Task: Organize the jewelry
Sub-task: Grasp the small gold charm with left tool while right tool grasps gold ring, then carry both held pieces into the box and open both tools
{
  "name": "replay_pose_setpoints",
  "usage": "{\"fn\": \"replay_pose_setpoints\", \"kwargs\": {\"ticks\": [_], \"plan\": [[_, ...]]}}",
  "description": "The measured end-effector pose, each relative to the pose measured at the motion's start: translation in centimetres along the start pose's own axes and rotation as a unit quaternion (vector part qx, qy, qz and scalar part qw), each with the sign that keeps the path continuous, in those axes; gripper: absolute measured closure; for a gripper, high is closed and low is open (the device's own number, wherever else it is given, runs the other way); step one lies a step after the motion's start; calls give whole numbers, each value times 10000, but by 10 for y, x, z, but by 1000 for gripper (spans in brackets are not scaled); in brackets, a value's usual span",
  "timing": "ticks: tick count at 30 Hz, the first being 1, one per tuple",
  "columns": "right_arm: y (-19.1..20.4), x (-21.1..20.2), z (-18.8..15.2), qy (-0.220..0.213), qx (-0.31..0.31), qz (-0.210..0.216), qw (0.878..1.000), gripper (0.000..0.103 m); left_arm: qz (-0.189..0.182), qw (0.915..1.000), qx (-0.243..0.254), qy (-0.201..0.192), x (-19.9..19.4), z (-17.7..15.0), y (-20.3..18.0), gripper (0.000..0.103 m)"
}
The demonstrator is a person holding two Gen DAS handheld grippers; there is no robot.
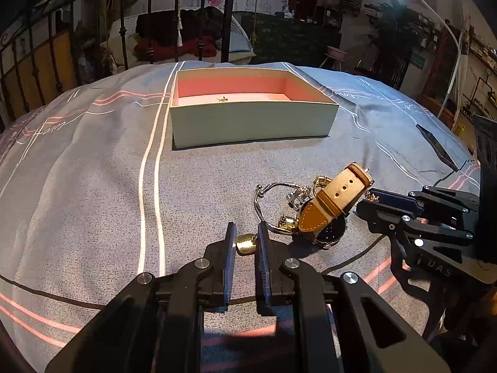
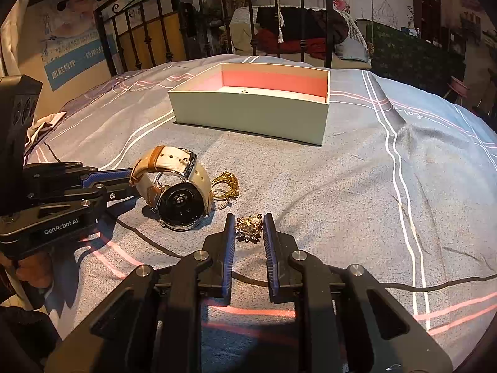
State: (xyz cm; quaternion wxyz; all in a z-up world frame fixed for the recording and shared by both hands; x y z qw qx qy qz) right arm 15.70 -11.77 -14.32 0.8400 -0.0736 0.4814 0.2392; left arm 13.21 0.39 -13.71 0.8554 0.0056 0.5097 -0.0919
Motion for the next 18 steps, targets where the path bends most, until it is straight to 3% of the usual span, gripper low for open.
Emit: {"fn": "replay_pose_setpoints", "kwargs": {"ticks": [10, 18], "plan": [[-2, -4, -2, -7, 71, 55, 10000, 84, -100, 9998, -195, -19, -6, 9, 3, 89], [-6, -8, 14, -75, 66, -8, 9999, 84, -114, 9994, -297, -154, -10, 36, 8, 89]]}}
Point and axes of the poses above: each gripper's, at about its wrist camera, not at the fingertips, and x roughly the way its jaws point, y to its left, z to its top, the point moved 10 cm from there along x, roughly the way its jaws point, and after that the axes turned 14 degrees about y, right-handed, at the moved point
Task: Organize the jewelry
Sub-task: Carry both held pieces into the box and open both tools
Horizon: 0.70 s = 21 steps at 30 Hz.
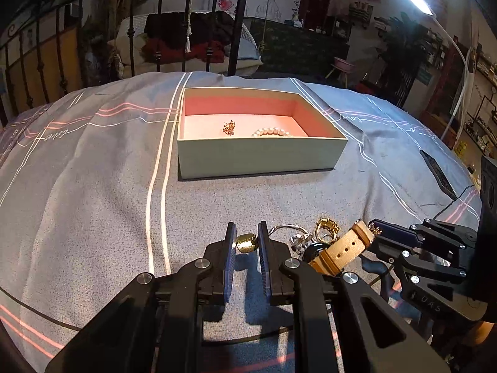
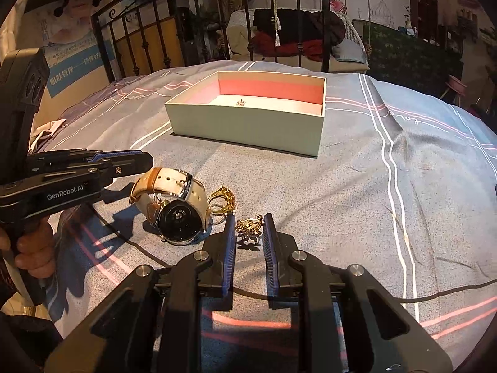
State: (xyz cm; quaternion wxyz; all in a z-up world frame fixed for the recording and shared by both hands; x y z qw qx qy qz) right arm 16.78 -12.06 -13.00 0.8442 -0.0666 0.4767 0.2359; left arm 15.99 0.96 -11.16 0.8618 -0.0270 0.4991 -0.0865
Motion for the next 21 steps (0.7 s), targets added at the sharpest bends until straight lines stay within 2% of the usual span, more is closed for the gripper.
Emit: {"fn": "replay_pose_setpoints", "kwargs": {"ticks": [9, 17, 21], "plan": [[-2, -16, 35, -350, -56, -99, 9993, 84, 5, 9998, -55, -169, -2, 29, -4, 89], [-3, -19, 52, -460, -53, -134, 9988, 84, -60, 9997, -136, -174, 1, 43, -4, 89], [-8, -18, 82, -568, -116, -191, 9981, 84, -67, 9995, -204, -248, 1, 68, -2, 89]]}}
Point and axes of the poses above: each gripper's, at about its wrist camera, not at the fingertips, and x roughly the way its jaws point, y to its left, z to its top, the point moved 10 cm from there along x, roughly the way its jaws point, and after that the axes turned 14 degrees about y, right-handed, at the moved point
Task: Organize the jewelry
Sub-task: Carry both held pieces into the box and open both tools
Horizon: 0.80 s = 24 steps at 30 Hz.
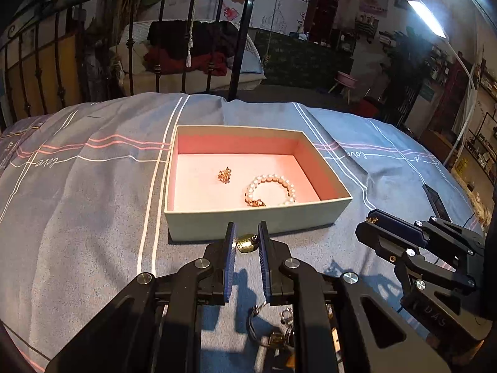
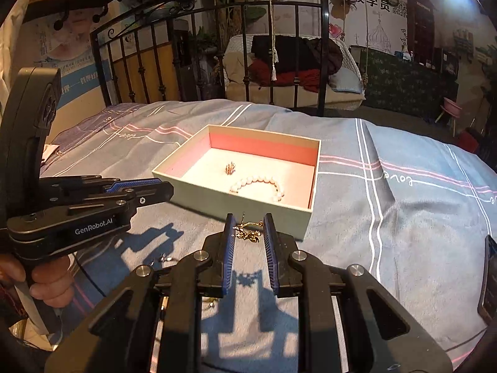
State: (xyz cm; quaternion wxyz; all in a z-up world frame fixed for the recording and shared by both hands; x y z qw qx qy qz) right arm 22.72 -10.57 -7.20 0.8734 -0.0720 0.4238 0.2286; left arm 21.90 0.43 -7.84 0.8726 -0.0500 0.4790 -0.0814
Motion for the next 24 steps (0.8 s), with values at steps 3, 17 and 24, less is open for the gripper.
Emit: {"fn": "replay_pose_setpoints", "kwargs": {"ticks": [3, 17, 24], "plan": [[-7, 16, 28, 72, -32, -60, 10000, 84, -55, 9999, -128, 41, 7, 27, 4, 89], [-32, 96, 75, 1079, -80, -453, 9931, 84, 562, 9934, -172, 988, 85, 81, 27, 89], [-28, 117, 57, 1413, -302, -425, 9886, 84, 664, 9893, -119, 1292, 108, 79, 30, 89]]}}
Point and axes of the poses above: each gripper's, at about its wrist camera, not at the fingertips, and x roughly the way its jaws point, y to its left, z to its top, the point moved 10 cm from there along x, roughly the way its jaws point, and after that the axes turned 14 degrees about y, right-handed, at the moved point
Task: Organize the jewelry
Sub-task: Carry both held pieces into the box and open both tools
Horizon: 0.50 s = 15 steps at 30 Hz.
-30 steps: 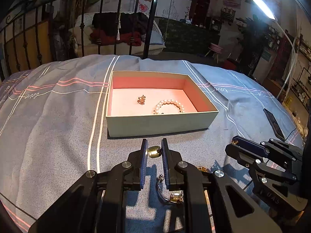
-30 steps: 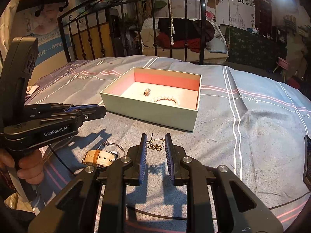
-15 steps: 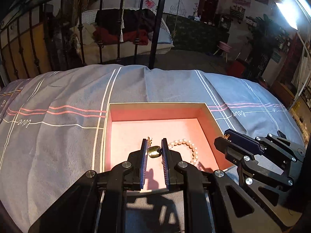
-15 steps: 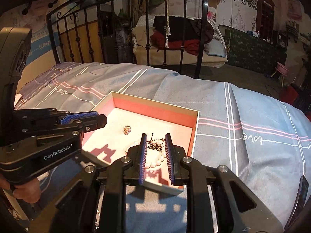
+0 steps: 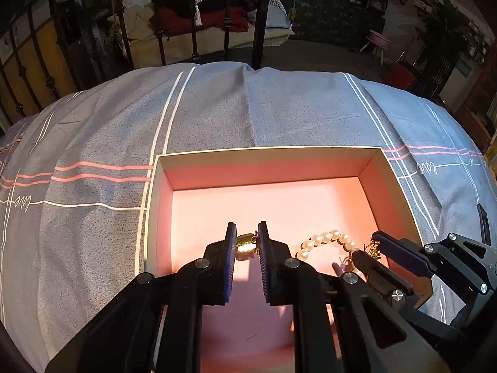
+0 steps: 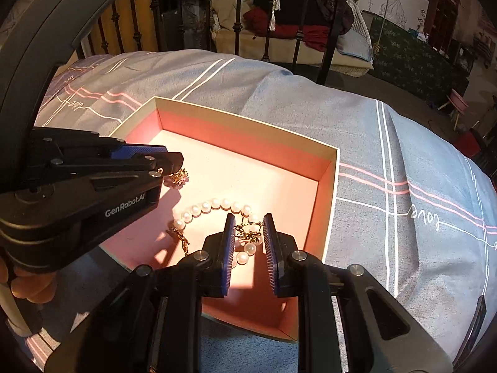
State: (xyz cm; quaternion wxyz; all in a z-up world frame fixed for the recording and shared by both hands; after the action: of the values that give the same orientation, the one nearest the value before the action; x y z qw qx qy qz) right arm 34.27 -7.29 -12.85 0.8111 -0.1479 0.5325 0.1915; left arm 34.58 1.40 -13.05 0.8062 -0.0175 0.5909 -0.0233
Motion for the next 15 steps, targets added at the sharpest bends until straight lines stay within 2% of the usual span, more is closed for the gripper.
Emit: {"fn": "replay_pose_setpoints", "kwargs": {"ticks": [15], "plan": [[3, 3, 1, 16, 0, 157, 9999, 83, -9, 10000, -29, -74, 2, 2, -2, 89]]}}
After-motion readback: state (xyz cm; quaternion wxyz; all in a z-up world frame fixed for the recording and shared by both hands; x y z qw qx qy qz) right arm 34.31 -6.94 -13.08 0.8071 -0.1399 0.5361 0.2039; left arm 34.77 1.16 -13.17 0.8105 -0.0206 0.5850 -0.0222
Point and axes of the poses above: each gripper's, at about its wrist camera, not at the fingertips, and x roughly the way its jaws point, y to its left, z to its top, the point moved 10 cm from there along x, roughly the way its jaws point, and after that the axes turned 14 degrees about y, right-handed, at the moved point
